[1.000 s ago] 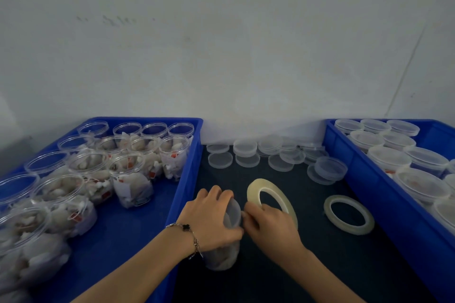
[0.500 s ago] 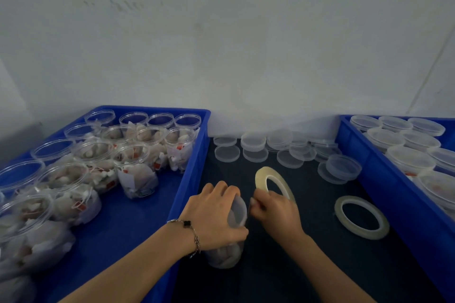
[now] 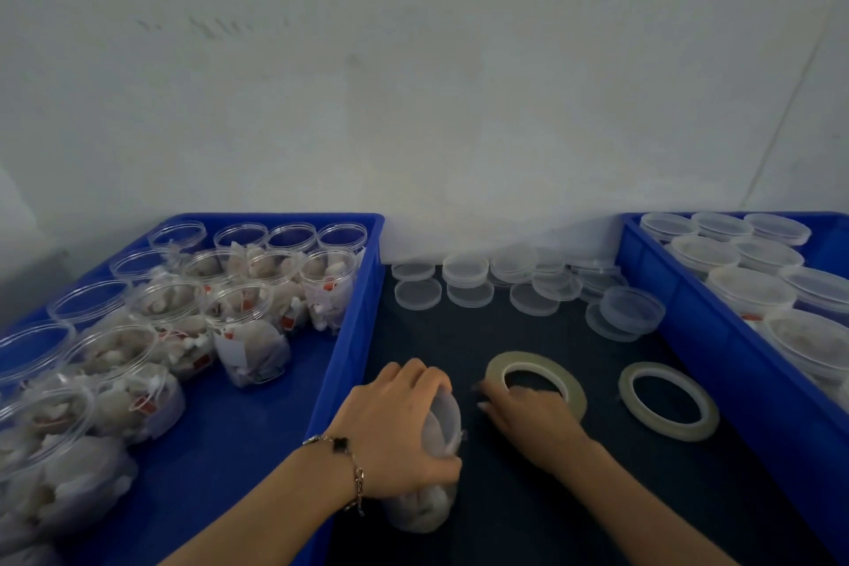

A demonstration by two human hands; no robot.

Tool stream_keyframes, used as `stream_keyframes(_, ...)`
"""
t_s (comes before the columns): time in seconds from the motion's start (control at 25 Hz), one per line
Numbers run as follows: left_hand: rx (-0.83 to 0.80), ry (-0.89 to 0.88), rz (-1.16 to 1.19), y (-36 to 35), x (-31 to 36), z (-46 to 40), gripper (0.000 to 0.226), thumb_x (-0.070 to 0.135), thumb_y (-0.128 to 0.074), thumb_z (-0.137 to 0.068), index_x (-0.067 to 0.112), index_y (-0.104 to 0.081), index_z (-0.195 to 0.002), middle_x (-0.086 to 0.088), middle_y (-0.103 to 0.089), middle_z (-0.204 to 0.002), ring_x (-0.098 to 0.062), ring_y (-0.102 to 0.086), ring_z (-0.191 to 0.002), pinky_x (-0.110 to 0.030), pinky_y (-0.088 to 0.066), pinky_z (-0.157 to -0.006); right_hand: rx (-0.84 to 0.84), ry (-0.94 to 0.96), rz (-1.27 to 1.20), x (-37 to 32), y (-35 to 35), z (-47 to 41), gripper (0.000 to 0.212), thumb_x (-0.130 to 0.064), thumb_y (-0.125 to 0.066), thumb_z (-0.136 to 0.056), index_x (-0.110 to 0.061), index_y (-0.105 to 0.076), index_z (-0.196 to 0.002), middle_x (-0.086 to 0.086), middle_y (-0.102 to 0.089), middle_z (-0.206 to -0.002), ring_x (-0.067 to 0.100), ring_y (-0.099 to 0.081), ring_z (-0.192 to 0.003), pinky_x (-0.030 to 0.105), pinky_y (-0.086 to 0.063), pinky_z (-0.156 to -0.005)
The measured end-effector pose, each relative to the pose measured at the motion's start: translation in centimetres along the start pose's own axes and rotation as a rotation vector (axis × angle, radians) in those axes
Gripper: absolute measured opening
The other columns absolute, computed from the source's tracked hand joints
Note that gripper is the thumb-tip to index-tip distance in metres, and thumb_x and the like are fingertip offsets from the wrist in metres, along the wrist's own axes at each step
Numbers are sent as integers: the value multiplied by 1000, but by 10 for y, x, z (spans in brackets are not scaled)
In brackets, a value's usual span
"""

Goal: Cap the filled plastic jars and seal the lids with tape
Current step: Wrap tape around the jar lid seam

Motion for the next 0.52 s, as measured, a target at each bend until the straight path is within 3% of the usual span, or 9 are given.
stream_keyframes(0.12, -17, -8, 3, -3, 0, 0, 64, 66, -55, -68, 37, -33, -121, 20, -35, -112, -3, -37, -100, -21, -38, -77, 115, -78, 98, 1, 5, 3, 56, -51, -25, -100, -33, -7, -149, 4, -66, -102, 23, -66, -79, 34, -47, -59)
stream_keyframes(0.2, -29, -6, 0, -4, -1, 0, 65, 67, -54, -69, 38, -33, -123, 20, -35, -113, -4, -37, -101, -21, -39, -79, 234, -14, 244, -10, 10, 6, 76, -53, -31, -98, -25, 20, -147, 6, -68, -93, 22, -65, -71, 31, -44, -53)
stream_keyframes(0.28, -44, -8, 1, -5, -2, -1, 67, 66, -54, -69, 37, -32, -125, 19, -35, -116, -4, -37, -103, -22, -41, -82, 305, 21, 329, -17, 15, 8, 91, -57, -45, -92, -12, 14, -145, 9, -68, -95, 24, -65, -76, 33, -51, -60)
stream_keyframes(0.32, -49, -9, 4, -5, -2, -1, 67, 66, -55, -70, 37, -32, -126, 18, -36, -117, -4, -37, -103, -22, -41, -83, 277, 7, 321, -15, 12, 6, 91, -59, -43, -92, -11, 13, -146, 10, -65, -108, 25, -63, -90, 35, -51, -74)
stream_keyframes(0.4, -58, -7, 9, -5, -2, -1, 69, 67, -55, -71, 36, -32, -128, 18, -36, -119, -4, -37, -104, -23, -42, -84, 153, -43, 223, -14, 8, 7, 84, -58, -34, -94, -16, 12, -150, 8, -49, -133, 24, -48, -118, 36, -38, -100)
stream_keyframes(0.44, -69, -7, 11, -5, -3, -1, 71, 68, -55, -71, 36, -32, -129, 17, -36, -120, -4, -37, -105, -24, -42, -85, 125, -50, 104, -16, 8, 8, 76, -52, -37, -96, -19, 1, -153, 4, -44, -138, 21, -41, -125, 34, -32, -107)
stream_keyframes(0.52, -105, -4, 17, -8, -3, -1, 75, 70, -56, -70, 35, -30, -132, 16, -36, -124, -6, -37, -110, -26, -44, -87, 194, -118, -441, -17, 20, 18, 45, -27, -49, -97, -25, -39, -141, -4, -52, -131, 12, -46, -123, 28, -36, -106)
Point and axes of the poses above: each hand's wrist, its own z-axis away from the middle knuckle, its own y-axis out of the back of the hand, x = y × z, the point moved 9 cm from there along -z, towards the middle knuckle
